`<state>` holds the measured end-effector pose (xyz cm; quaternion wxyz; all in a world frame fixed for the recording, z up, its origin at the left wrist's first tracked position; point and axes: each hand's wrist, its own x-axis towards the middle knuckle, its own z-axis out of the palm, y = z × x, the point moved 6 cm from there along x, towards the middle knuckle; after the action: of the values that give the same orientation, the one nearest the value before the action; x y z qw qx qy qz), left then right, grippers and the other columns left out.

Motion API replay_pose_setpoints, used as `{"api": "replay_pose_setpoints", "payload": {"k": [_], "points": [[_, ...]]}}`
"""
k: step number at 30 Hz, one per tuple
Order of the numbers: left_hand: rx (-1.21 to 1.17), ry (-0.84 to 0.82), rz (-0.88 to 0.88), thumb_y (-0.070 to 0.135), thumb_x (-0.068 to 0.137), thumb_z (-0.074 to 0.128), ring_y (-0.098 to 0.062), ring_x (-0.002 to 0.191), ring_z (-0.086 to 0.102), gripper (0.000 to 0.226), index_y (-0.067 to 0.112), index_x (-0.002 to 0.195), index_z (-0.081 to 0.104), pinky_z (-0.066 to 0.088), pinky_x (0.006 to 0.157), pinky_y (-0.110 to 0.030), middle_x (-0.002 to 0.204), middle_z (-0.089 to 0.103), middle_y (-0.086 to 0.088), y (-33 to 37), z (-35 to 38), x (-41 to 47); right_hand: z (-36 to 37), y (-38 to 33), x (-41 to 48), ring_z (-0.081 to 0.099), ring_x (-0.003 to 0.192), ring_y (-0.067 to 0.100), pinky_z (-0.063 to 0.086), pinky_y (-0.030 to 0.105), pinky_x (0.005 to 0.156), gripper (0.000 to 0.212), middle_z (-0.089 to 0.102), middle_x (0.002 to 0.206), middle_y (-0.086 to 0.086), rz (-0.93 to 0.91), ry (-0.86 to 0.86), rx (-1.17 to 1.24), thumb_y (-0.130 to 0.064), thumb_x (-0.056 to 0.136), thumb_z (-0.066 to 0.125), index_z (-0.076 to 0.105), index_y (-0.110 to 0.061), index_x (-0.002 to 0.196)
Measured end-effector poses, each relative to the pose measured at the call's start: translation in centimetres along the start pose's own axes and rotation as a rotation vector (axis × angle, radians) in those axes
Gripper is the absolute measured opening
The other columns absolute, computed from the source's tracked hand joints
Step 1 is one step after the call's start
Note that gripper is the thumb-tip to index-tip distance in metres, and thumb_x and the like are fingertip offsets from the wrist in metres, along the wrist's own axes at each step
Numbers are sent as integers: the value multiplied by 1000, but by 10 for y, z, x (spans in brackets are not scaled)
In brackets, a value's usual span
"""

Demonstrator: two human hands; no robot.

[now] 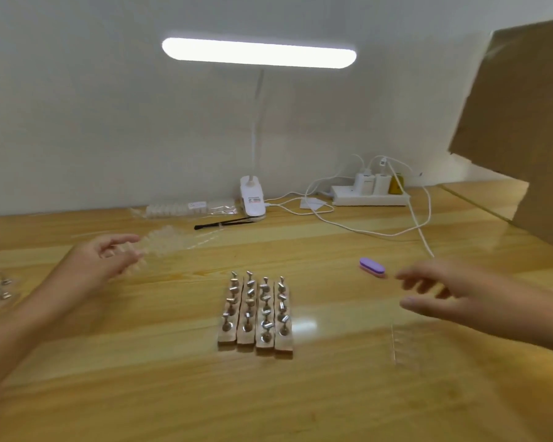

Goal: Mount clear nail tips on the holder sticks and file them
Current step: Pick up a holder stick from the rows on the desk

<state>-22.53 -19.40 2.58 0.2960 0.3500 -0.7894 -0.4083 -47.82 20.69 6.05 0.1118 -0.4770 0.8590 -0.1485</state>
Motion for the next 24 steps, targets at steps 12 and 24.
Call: {"api": "replay_pose_setpoints", "payload": {"k": [12,24], "points": [[230,187,-70,30,98,58,-30,138,36,32,22,129,60,26,115,-38,142,49,-10,13,9,-4,58,53,15,53,91,-8,43,18,76,24,55,102,-28,-87,303,18,-60,69,64,56,-54,91],[-688,-516,112,37,78,72,-8,82,63,31,24,105,64,50,76,-22,94,70,7,116,121,-174,27,-117,32,67,72,10,53,17,65,45,70,82,-1,-515,76,703,-55,79,75,73,-18,104]]}}
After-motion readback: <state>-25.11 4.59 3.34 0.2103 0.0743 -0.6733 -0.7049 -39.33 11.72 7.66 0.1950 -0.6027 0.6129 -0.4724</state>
